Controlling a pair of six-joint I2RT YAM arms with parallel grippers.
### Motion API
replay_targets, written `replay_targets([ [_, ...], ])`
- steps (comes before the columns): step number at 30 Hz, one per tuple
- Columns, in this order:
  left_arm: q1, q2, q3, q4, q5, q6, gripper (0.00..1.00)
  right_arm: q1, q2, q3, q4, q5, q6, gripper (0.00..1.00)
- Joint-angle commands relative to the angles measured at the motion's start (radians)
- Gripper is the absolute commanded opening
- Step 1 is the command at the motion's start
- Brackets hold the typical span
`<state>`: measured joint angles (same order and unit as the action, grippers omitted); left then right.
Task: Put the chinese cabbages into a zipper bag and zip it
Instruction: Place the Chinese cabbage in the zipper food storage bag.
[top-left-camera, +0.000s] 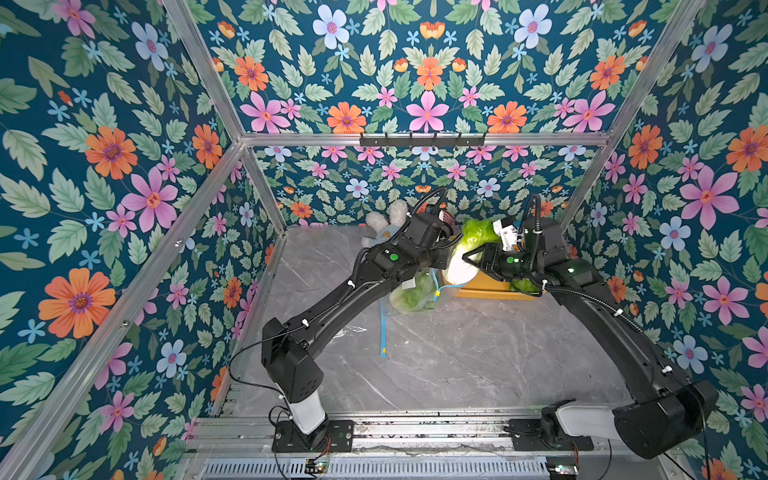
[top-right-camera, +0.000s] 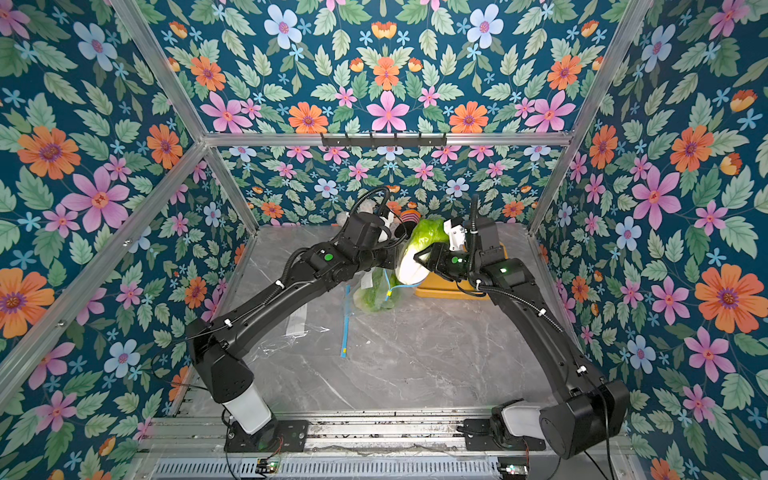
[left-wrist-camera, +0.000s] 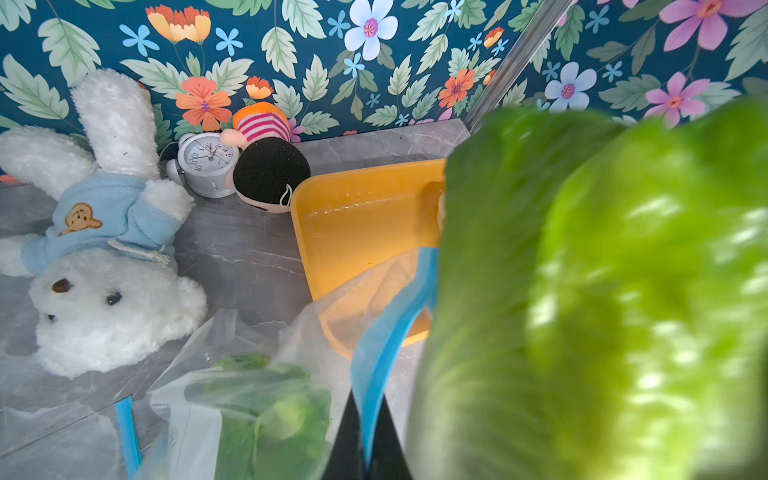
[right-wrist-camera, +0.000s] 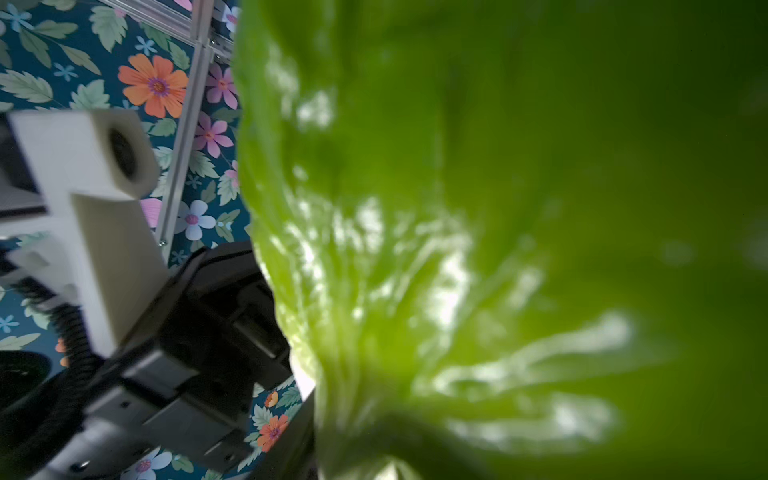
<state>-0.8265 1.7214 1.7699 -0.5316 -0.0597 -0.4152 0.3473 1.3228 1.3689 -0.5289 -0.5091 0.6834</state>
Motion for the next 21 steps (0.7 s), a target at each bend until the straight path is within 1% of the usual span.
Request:
replay_targets([
  [1,-0.003,-0.013,0.008,0.024,-0.007,-0.027,0.00,0.030,0.003,0.015,-0.037,0.096,-0.050,0.51],
  [4,-0.002,-0.020,-0.004,0.057,0.045,-0.048,0.00,0.039,-0.003,0.008,-0.043,0.142,-0.056,0.51],
  [6,-0.002,-0.025,-0.016,0.081,0.096,-0.062,0.00,0.039,-0.015,-0.019,0.025,0.108,-0.003,0.50],
  [10,-0.005,-0.036,-0.031,0.109,0.152,-0.086,0.00,0.039,-0.028,-0.051,0.151,0.124,0.088,0.50],
  [12,-0.005,-0.039,-0.039,0.130,0.161,-0.091,0.00,0.051,-0.002,-0.041,0.176,0.102,0.109,0.49],
  [15,-0.003,-0.033,-0.029,0.134,0.178,-0.098,0.00,0.079,0.043,-0.001,0.116,0.120,0.084,0.49],
  [16,-0.003,-0.034,-0.030,0.139,0.179,-0.103,0.00,0.079,0.038,-0.011,0.122,0.122,0.091,0.49],
  [18,-0.003,-0.043,-0.036,0.153,0.169,-0.115,0.00,0.075,-0.004,-0.070,0.206,0.122,0.151,0.49],
  [21,-0.003,-0.054,-0.046,0.168,0.151,-0.122,0.00,0.074,-0.050,-0.099,0.260,0.161,0.193,0.49],
])
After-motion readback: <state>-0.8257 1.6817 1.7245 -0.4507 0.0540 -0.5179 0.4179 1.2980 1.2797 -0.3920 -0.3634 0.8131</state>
